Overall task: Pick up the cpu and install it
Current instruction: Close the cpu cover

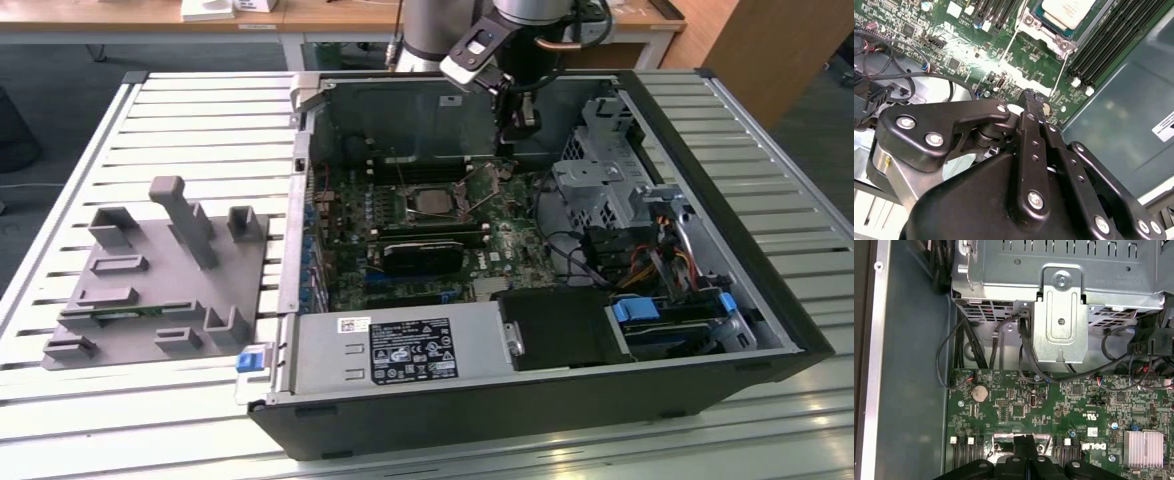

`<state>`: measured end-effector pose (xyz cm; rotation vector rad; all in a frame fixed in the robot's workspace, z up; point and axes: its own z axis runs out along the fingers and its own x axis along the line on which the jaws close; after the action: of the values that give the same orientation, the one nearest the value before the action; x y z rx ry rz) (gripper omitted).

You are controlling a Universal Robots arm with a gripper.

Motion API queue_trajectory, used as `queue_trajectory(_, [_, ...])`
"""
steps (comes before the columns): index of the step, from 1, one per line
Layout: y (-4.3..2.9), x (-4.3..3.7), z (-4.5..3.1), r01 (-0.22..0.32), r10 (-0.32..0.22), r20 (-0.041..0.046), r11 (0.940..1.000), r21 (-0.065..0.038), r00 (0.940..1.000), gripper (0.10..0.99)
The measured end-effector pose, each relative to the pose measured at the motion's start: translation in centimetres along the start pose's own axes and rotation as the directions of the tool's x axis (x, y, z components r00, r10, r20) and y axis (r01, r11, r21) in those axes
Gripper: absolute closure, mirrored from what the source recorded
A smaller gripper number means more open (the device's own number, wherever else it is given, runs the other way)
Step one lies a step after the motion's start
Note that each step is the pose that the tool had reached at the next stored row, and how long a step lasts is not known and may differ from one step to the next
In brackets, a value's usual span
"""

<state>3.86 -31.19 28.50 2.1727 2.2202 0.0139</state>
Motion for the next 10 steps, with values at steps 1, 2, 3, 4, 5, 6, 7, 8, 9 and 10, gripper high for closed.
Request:
queue_trajectory(1, [0.09, 0.00, 0.00, 0.000, 0.000, 0.0000, 1.0000, 0.000, 1.0000, 0.980])
queue_trajectory(2, [0.18, 0.00, 0.01, 0.000, 0.000, -0.0001, 1.0000, 0.000, 1.0000, 0.980])
queue_trajectory(3, [0.27, 0.00, 0.01, 0.000, 0.000, 0.0000, 1.0000, 0.000, 1.0000, 0.980])
queue_trajectory(4, [0.36, -0.01, 0.01, 0.000, 0.000, 0.0000, 1.0000, 0.000, 1.0000, 0.980])
queue_trajectory(5, [0.45, -0.01, 0.01, 0.000, 0.000, 0.0000, 1.0000, 0.000, 1.0000, 0.980])
queue_trajectory(6, [0.55, -0.01, 0.02, 0.000, 0.000, -0.0001, 1.0000, 0.000, 1.0000, 0.980])
queue_trajectory(7, [0.64, -0.01, 0.02, 0.000, 0.000, 0.0000, 1.0000, 0.000, 1.0000, 0.980])
queue_trajectory(8, [0.73, -0.01, 0.02, 0.000, 0.000, -0.0001, 1.0000, 0.000, 1.0000, 0.980])
queue_trajectory(9, [0.82, -0.02, 0.03, 0.000, 0.000, 0.0000, 1.0000, 0.000, 1.0000, 0.980])
queue_trajectory(10, [0.91, -0.02, 0.03, 0.000, 0.000, 0.0000, 1.0000, 0.000, 1.0000, 0.980])
